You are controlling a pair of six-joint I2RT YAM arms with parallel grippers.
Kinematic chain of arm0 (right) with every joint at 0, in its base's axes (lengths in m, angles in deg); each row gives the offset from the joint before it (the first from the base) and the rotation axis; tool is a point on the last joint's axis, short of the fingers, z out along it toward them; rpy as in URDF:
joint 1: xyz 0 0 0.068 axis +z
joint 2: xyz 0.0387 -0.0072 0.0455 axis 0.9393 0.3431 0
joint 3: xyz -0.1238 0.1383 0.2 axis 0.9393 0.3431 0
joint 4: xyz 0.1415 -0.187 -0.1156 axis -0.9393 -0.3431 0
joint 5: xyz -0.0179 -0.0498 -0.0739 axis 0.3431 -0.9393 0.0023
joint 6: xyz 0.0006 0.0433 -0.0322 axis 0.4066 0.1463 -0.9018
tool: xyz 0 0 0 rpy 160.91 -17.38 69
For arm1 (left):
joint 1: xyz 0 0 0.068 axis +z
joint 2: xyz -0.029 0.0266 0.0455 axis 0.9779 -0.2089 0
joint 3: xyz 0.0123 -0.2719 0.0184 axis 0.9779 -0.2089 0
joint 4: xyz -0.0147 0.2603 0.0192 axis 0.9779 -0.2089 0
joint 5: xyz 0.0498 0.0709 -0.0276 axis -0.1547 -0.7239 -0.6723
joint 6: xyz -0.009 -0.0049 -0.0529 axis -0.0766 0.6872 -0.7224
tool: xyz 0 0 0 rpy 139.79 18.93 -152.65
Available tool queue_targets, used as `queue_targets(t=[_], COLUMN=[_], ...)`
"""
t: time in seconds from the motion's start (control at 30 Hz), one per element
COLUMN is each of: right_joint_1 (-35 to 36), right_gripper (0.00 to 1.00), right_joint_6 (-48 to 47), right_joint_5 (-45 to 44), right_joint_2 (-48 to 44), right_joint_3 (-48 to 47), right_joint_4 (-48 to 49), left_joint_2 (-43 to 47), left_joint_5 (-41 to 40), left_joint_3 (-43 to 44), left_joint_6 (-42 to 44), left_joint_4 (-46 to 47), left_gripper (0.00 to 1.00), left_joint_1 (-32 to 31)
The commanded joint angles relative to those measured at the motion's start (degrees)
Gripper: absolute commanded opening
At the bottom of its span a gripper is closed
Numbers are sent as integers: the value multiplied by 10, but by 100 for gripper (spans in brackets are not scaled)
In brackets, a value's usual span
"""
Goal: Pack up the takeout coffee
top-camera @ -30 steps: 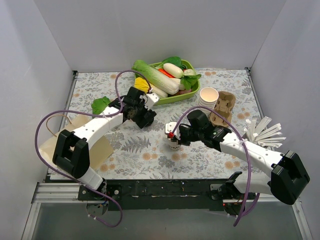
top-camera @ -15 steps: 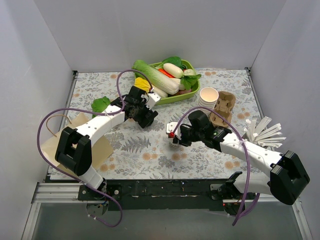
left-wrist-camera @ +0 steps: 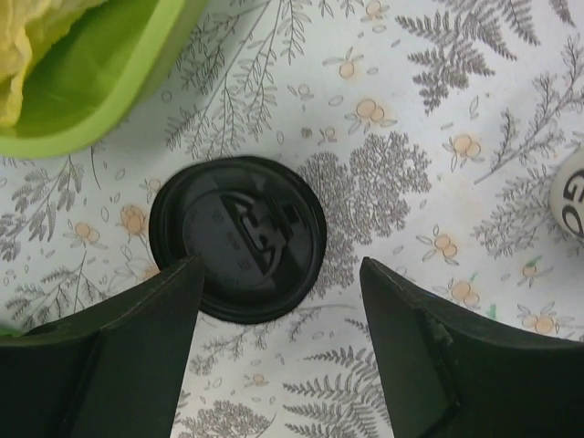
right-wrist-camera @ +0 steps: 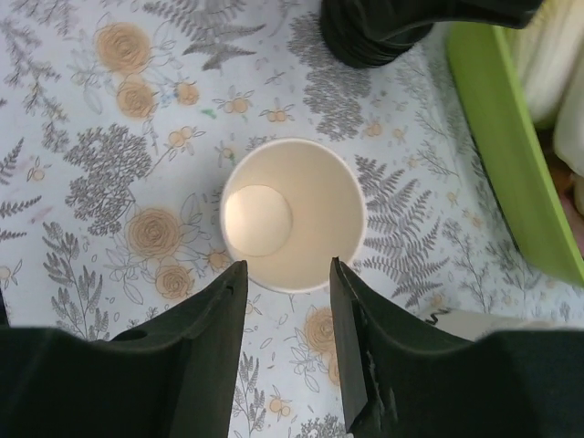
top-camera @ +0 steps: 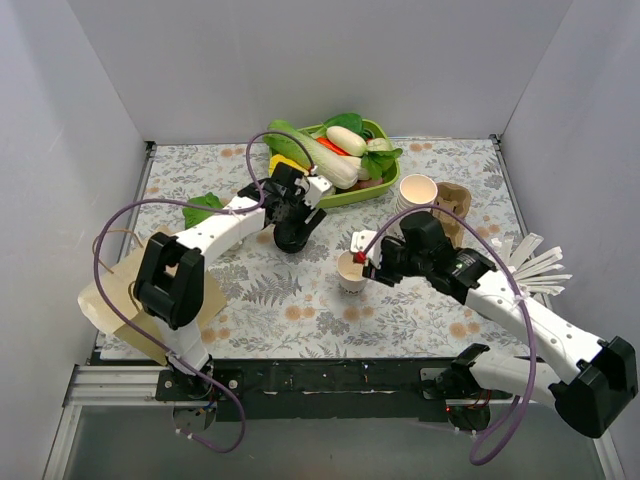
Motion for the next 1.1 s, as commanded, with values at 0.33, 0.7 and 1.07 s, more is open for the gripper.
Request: queue_targets(t=[0.33, 0.7, 1.07], right_joint_1=[-117, -125, -125], right_gripper=[48, 47, 47], right_joint_6=[184, 179, 176], right_joint_5=[-17, -15, -14], right_joint_2=[-17, -17, -12], right_joint_3=[-36, -34, -33], right_joint_4=[25, 29, 36], left_joint_2=[-95, -96, -101], left_joint_5=[24, 15, -2], left_joint_3=[139, 124, 119], left_joint_6=[-45, -46, -26], left_joint_4=[-83, -80, -75], left_gripper=[44, 32, 20], left_joint_1=[-4, -12, -12])
